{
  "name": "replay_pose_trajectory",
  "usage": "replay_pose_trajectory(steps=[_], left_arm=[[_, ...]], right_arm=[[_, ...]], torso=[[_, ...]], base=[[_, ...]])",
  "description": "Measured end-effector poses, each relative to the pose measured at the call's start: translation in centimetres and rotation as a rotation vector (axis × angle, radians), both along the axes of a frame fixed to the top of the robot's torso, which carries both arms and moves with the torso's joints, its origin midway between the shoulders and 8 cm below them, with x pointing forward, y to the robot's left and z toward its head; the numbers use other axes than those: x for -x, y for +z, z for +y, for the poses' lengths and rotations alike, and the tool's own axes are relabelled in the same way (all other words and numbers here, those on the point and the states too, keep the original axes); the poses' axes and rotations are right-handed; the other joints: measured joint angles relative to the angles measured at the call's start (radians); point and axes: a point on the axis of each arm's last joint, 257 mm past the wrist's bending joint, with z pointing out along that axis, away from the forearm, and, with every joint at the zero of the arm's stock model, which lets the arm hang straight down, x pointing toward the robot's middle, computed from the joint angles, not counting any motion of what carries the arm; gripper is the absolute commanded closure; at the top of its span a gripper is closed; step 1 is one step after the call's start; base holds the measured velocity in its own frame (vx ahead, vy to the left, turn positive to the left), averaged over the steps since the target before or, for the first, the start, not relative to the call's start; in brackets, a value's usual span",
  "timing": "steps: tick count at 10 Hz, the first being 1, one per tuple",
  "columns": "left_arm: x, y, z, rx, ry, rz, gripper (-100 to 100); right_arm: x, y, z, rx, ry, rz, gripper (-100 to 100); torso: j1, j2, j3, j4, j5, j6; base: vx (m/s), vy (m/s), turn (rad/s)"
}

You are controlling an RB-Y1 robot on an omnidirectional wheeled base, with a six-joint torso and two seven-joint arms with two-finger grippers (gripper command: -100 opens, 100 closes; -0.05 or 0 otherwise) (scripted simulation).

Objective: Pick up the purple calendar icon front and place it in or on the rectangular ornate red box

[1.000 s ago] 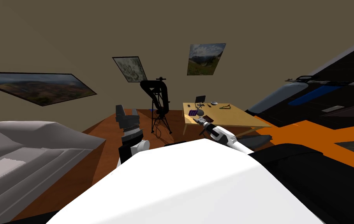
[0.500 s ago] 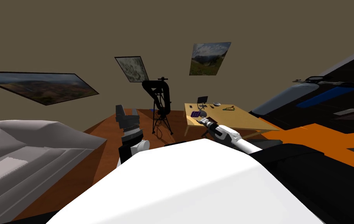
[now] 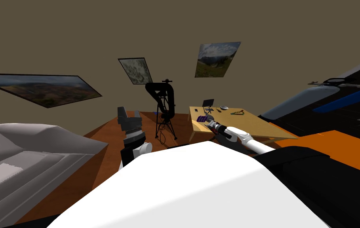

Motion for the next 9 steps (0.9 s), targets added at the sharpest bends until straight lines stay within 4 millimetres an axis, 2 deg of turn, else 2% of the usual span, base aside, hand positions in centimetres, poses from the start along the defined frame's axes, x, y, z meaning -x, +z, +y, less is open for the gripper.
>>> replay_pose_trajectory(steps=[1, 3, 5, 7, 9], left_arm=[[0.0, 0.0, 0.0, 0.000, 0.000, 0.000, 0], [0.0, 0.0, 0.0, 0.000, 0.000, 0.000, 0], [0.0, 0.0, 0.0, 0.000, 0.000, 0.000, 0], [0.0, 0.0, 0.0, 0.000, 0.000, 0.000, 0], [0.0, 0.0, 0.0, 0.000, 0.000, 0.000, 0]], right_arm=[[0.8, -0.6, -1.6, 0.071, 0.017, 0.028, -100], [1.3, -0.8, -3.5, 0.151, 0.041, 0.060, -100], [2.6, -1.5, -6.5, 0.257, 0.073, 0.116, -100], [4.2, -2.2, -8.6, 0.346, 0.109, 0.174, -100], [6.0, -3.3, -10.4, 0.411, 0.146, 0.231, -100]], torso=[[0.001, -0.002, -0.001, -0.001, 0.000, 0.000], [-0.003, 0.000, 0.000, 0.000, 0.000, 0.000], [-0.004, -0.005, -0.003, -0.001, -0.001, 0.000], [-0.004, -0.006, -0.004, -0.002, -0.001, 0.000], [-0.004, 0.002, 0.000, 0.000, -0.001, 0.000]], base=[[0.171, 0.017, -0.004], [0.170, -0.022, 0.008], [0.255, -0.018, 0.002], [0.233, -0.024, 0.003], [0.058, -0.027, 0.056]])
